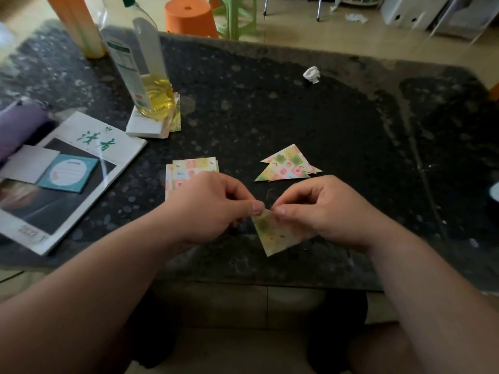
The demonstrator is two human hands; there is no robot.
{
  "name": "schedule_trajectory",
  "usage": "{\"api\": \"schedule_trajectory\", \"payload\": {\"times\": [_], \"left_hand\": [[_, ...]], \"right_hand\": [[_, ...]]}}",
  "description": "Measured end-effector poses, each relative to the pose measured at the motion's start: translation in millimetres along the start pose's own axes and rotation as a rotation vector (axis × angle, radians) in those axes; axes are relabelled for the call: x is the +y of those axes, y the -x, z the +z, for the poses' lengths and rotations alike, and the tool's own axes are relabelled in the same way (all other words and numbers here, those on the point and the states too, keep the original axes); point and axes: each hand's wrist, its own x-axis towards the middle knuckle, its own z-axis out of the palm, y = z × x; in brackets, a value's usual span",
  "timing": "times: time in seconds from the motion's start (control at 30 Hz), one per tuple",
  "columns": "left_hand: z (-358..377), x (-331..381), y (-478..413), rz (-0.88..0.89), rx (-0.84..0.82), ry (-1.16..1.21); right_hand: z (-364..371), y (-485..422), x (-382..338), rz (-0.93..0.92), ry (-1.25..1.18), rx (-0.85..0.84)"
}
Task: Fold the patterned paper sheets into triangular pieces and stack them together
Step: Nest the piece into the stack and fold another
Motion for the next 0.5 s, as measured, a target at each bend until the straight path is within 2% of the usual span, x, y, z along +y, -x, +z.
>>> {"api": "schedule_trajectory", "payload": {"times": [0.17, 0.37, 0.5], "left_hand": [[0.6, 5.9, 2.5, 0.065, -0.019, -0.035], [-22.3, 12.8, 9.6, 0.146, -0.108, -0.033], [-29.3, 11.8, 11.9, 0.165, -0.147, -0.024]], "right_hand": [[6.9, 0.0, -2.3, -0.049, 0.003, -0.039], [2.9, 8.8, -11.5, -0.057, -0.151, -0.135], [3.5, 7.8, -17.1, -0.075, -0.176, -0.141]]}}
